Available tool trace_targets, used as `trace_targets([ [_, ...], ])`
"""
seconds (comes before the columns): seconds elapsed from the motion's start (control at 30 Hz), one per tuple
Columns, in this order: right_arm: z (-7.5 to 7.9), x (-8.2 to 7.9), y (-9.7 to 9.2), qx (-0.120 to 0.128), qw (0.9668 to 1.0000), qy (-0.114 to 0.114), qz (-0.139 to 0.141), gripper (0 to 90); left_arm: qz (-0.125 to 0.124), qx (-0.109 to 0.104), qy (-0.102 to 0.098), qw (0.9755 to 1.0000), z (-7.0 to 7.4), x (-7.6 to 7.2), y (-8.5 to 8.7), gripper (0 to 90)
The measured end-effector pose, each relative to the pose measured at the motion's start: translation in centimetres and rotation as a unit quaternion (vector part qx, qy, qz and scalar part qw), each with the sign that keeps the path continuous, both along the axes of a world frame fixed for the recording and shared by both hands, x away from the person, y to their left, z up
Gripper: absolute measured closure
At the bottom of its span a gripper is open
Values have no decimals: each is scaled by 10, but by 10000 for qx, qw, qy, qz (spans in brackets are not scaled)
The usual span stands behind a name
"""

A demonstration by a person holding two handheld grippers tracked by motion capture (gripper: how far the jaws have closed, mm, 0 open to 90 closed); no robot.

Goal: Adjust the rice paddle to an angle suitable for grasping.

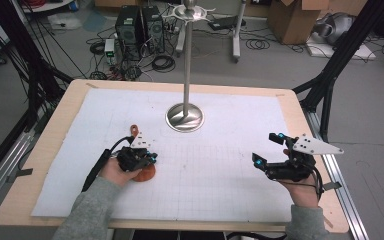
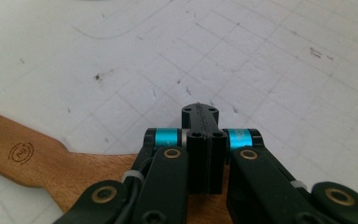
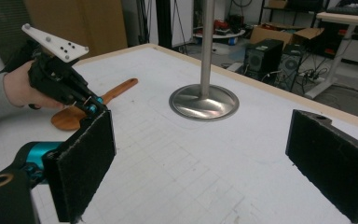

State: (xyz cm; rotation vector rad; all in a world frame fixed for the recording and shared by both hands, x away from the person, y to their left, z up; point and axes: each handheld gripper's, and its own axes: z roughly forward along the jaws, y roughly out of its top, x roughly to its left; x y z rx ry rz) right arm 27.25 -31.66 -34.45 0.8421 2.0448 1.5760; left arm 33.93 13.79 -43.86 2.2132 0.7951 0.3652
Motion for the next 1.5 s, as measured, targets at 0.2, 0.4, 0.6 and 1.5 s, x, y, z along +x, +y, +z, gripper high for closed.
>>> trace_targets([
  [0.2,2,5,7,1,9999,-66,109,70,25,-49,54,10000,0,-8,12,898],
  [0.4,3,12,14,3,9998,-62,194,69,9,-39,89,10000,1,-15,24,898],
  [0.6,4,17,20,5,9996,-88,254,70,2,-117,122,9999,0,-20,36,898],
  [1.5,6,16,21,16,9995,-51,306,70,1171,-476,-177,9918,4,-9,109,897],
])
